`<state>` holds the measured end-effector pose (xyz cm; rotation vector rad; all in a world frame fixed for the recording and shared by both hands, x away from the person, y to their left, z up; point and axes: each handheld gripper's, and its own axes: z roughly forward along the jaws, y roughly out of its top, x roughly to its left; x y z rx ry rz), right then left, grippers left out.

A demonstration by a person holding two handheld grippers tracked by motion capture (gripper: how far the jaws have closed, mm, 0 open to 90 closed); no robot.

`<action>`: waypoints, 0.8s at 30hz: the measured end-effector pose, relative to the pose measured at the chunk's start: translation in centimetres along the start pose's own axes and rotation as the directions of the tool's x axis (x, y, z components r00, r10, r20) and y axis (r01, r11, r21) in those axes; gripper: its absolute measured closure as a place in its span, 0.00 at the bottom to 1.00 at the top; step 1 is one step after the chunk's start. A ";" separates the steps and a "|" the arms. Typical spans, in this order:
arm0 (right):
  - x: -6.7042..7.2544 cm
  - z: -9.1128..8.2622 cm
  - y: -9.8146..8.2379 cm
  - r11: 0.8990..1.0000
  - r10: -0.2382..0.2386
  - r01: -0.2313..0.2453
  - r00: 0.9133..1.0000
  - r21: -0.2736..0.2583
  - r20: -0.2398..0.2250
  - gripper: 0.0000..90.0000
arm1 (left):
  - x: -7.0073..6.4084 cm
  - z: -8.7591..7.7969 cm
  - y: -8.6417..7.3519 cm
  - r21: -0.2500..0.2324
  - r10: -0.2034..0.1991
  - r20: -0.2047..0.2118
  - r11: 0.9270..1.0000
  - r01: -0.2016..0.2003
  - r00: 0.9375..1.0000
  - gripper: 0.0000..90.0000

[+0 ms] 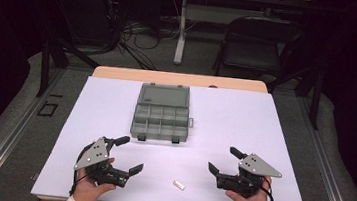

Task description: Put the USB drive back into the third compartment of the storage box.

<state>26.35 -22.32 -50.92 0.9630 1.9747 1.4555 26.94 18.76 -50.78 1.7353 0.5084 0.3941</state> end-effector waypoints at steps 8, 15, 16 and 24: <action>0.5 0.5 -0.1 1.000 -0.014 0.015 1.000 0.020 -0.021 0.10 | 0.0 0.4 -0.3 0.021 -0.014 0.012 1.000 0.013 1.000 0.05; 0.9 1.1 -0.2 0.999 -0.023 0.024 0.999 0.039 -0.046 0.16 | -0.2 0.6 -0.4 0.037 -0.018 0.026 0.999 0.017 0.999 0.07; 1.0 1.2 -0.2 0.998 -0.026 0.029 0.999 0.048 -0.048 0.16 | -0.3 0.6 -0.4 0.032 -0.018 0.021 0.999 0.017 1.000 0.09; 2.0 2.0 -0.3 0.994 -0.058 0.066 0.995 0.088 -0.085 0.18 | -0.5 0.6 -0.5 0.040 -0.013 0.034 0.999 0.011 0.999 0.09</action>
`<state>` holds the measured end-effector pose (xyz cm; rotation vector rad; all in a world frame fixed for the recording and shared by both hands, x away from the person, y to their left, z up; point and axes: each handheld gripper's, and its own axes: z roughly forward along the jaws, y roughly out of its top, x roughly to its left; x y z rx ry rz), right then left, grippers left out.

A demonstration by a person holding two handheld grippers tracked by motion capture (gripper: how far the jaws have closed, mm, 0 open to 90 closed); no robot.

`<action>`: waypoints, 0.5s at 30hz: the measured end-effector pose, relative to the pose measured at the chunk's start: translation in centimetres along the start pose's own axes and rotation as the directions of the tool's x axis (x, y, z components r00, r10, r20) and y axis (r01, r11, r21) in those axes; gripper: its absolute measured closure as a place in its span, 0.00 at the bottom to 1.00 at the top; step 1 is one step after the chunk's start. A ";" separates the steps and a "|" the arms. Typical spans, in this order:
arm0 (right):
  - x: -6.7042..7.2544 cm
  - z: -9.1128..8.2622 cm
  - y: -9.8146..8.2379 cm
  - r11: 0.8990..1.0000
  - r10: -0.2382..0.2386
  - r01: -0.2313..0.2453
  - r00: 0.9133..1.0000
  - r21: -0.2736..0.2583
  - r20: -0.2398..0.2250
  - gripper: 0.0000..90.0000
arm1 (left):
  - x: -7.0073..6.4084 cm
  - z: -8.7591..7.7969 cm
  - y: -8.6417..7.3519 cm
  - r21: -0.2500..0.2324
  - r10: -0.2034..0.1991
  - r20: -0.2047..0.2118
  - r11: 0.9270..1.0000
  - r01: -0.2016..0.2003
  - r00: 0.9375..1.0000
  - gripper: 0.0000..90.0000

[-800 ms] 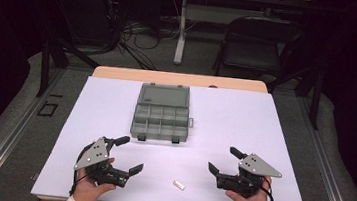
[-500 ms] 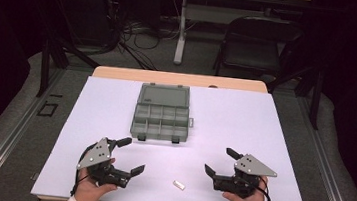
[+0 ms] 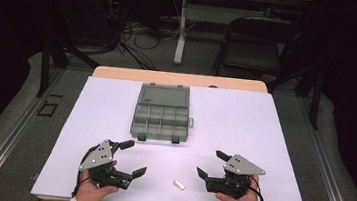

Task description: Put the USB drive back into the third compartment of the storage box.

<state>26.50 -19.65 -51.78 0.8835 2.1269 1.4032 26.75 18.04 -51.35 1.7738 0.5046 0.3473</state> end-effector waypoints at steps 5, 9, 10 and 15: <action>0.7 0.8 0.1 0.999 -0.020 0.021 0.999 0.029 -0.036 0.26 | 0.0 -0.2 -0.2 -0.001 -0.005 -0.004 1.000 0.005 1.000 0.09; 1.2 1.2 0.0 0.999 -0.033 0.035 0.998 0.033 -0.054 0.32 | -0.1 -0.3 -0.2 0.005 -0.009 -0.008 1.000 0.009 1.000 0.09; 1.4 1.3 0.0 0.998 -0.046 0.049 0.997 0.044 -0.066 0.34 | -0.1 -0.3 -0.2 0.003 -0.011 -0.007 1.000 0.011 1.000 0.09; 2.2 1.7 -0.2 0.996 -0.062 0.067 0.995 0.057 -0.082 0.38 | -0.2 -0.3 -0.2 0.004 -0.009 -0.005 1.000 0.009 1.000 0.09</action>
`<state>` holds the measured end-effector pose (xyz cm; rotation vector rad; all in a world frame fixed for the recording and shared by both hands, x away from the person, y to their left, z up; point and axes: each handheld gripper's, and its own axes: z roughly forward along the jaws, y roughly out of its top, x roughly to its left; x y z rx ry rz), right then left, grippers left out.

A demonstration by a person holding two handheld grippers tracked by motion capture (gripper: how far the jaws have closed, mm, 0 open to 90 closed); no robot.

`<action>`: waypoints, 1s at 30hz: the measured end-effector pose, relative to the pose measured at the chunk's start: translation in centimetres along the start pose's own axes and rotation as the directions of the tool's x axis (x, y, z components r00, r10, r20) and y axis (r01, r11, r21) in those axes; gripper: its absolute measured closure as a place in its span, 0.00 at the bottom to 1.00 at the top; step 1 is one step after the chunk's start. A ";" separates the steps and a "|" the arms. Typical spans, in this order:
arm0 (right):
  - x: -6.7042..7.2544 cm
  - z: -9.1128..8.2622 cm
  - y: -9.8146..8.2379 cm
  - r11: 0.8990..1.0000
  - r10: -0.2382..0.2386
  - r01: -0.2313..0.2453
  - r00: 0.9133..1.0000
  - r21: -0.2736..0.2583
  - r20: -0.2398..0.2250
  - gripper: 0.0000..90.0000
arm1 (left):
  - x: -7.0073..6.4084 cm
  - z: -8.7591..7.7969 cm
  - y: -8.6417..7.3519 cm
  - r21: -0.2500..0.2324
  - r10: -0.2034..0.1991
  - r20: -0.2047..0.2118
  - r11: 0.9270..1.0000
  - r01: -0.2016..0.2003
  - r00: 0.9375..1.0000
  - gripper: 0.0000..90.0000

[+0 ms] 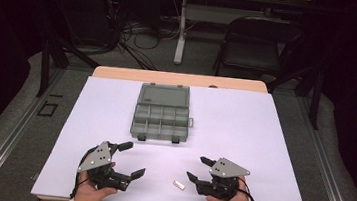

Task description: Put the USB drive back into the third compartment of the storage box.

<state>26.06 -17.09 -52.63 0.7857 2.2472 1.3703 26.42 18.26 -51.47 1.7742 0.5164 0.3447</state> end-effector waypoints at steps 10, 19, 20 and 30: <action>0.3 0.2 -0.3 0.999 -0.032 0.032 0.999 0.003 0.012 0.45 | 0.1 0.3 0.1 0.008 0.003 0.016 1.000 -0.003 1.000 0.10; 0.1 0.3 -0.4 1.000 -0.010 0.010 1.000 0.014 0.008 0.48 | 0.1 0.2 0.0 0.012 0.000 0.013 1.000 -0.001 1.000 0.11; 0.0 0.3 -0.4 1.000 -0.004 0.004 1.000 0.017 0.002 0.49 | 0.1 0.2 0.0 0.012 0.000 0.013 1.000 -0.001 1.000 0.11; -0.2 0.9 -0.6 0.995 0.078 -0.075 0.996 0.058 -0.049 0.52 | 0.1 0.3 0.0 0.017 -0.003 0.015 1.000 0.003 1.000 0.12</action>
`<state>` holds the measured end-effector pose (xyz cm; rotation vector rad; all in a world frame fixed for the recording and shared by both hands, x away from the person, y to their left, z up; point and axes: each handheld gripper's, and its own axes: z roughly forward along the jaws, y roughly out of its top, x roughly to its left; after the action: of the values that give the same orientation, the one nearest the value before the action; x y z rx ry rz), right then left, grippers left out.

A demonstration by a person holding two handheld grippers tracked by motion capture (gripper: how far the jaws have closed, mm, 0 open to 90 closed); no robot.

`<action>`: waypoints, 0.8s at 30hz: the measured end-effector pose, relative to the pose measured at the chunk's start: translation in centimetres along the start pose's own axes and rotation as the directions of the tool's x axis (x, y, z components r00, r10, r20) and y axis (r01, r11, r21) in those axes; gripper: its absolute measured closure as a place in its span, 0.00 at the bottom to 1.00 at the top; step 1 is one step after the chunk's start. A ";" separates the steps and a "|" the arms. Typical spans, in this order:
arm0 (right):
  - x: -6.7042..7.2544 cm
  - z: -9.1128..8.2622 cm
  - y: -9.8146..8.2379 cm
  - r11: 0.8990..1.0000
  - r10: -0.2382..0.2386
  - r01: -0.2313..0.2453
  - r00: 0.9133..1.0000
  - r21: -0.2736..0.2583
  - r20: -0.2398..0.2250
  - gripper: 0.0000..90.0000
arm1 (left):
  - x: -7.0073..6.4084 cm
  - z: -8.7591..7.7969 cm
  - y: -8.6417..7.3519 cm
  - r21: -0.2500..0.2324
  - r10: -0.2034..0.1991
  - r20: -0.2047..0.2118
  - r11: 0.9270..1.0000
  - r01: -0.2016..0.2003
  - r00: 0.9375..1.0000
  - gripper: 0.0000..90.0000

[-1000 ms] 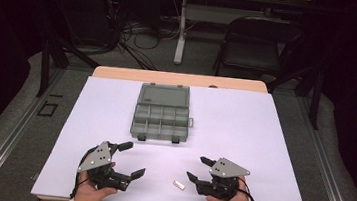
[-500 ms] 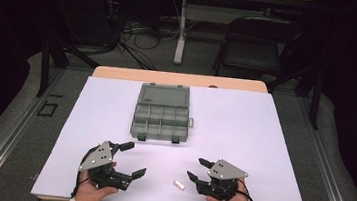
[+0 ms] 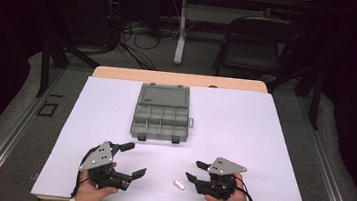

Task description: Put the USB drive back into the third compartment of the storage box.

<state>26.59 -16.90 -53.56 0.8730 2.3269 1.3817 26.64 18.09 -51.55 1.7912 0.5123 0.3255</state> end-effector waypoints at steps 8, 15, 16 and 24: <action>0.3 0.9 -0.2 0.999 0.008 -0.007 0.999 0.046 -0.032 0.63 | 0.0 0.0 0.0 0.004 -0.001 0.000 1.000 0.001 1.000 0.12; 1.2 2.1 -0.4 0.996 -0.013 0.017 0.999 0.083 -0.048 0.68 | 0.0 0.0 0.0 0.007 0.002 0.001 1.000 -0.002 1.000 0.13; 1.3 2.3 -0.4 0.996 -0.015 0.020 0.999 0.088 -0.052 0.69 | 0.0 0.0 0.0 0.007 0.002 0.001 1.000 -0.002 1.000 0.13; 2.2 3.2 -0.6 0.994 -0.010 0.016 0.998 0.112 -0.056 0.77 | 0.1 0.0 -0.1 0.010 -0.001 0.003 1.000 0.001 1.000 0.14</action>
<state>26.35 -13.50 -55.53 0.8596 2.4683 1.2968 26.70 18.10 -51.63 1.8011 0.5134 0.3195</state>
